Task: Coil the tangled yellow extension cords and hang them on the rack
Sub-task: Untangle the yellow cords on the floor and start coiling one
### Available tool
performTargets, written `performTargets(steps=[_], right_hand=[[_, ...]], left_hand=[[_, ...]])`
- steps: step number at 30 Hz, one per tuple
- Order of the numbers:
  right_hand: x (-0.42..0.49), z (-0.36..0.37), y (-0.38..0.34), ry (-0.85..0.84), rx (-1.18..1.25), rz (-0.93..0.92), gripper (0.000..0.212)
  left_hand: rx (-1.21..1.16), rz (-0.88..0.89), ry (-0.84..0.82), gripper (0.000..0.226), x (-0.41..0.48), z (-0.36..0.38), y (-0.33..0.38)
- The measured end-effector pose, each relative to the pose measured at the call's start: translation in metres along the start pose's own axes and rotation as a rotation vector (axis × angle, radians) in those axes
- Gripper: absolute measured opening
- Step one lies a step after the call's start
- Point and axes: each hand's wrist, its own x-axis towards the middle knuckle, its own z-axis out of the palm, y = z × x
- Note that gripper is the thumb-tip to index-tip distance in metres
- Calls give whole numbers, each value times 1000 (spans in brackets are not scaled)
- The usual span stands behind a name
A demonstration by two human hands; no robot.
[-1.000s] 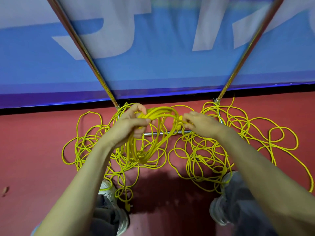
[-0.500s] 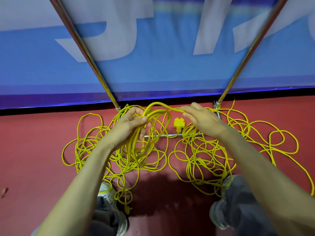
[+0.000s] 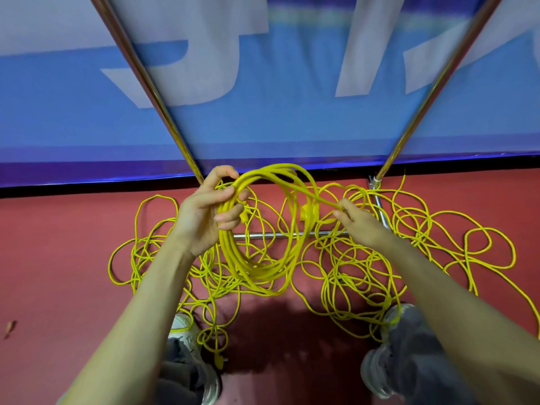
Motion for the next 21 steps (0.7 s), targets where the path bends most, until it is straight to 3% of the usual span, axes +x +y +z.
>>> performTargets(steps=[4,7,10,15,18,21], right_hand=[[5,-1,11,72,-44,59,15],[6,-1,13,44,17,113,24],[2,-2,-5,49,-70,16,36],[-15,10,-53,-102,-351,-236,30],[-24,20,-68,-198,-236,-326,22],[-27,25,-76,-223,13,-366,25]], left_hand=[[22,-2,25,28,-1,1,2],[127,39,174,18,1,8,3],[249,101,374,18,7,8,-6],[561,77,505,25,14,7,-33],[662,63,535,25,15,6,-41],[617,69,563,22,15,7,-41]])
